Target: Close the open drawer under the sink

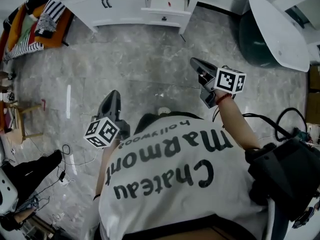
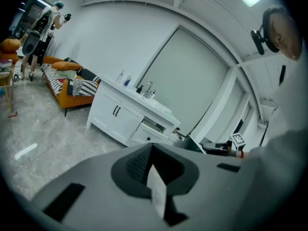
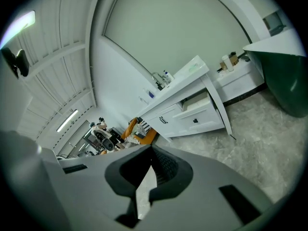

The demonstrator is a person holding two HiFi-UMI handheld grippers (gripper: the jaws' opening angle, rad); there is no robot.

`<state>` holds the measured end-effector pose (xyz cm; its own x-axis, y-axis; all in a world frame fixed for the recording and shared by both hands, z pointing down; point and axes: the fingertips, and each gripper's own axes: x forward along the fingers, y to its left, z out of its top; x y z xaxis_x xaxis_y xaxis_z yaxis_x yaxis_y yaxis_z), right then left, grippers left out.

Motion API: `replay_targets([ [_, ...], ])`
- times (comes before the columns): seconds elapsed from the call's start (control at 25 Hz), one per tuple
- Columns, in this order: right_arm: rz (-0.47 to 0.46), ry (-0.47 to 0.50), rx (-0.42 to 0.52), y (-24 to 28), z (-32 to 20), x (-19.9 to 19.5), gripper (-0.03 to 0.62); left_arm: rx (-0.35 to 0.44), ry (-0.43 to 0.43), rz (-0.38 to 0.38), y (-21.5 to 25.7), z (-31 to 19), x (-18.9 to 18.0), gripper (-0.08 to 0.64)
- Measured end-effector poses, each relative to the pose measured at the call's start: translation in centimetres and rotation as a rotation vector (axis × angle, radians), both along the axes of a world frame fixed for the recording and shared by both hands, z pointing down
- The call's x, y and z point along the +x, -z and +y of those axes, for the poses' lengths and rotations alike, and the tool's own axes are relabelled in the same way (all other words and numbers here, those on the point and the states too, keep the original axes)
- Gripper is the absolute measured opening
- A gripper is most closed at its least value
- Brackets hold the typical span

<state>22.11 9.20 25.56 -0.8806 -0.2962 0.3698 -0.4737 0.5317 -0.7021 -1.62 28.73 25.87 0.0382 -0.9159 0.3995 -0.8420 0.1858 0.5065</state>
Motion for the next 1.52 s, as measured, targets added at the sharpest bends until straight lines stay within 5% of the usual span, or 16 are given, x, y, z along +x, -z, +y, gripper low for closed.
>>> replay_targets([
  [0.28, 0.003, -0.047, -0.071, -1.9, -0.2, -1.8, 0.008, -0.04, -0.013, 0.032, -0.5, -0.2, -1.8, 0.008],
  [0.76, 0.01, -0.233, -0.048, -1.2, -3.9, -7.5, 0.008, 0.007, -0.258, 0.032, 1.4, -10.7, -9.5, 0.008],
  [1.52, 0.066, -0.434, 0.048, 0.7, -7.5, -10.2, 0.008, 0.005, -0.431, 0.021, 1.5, -15.6, -16.2, 0.008],
])
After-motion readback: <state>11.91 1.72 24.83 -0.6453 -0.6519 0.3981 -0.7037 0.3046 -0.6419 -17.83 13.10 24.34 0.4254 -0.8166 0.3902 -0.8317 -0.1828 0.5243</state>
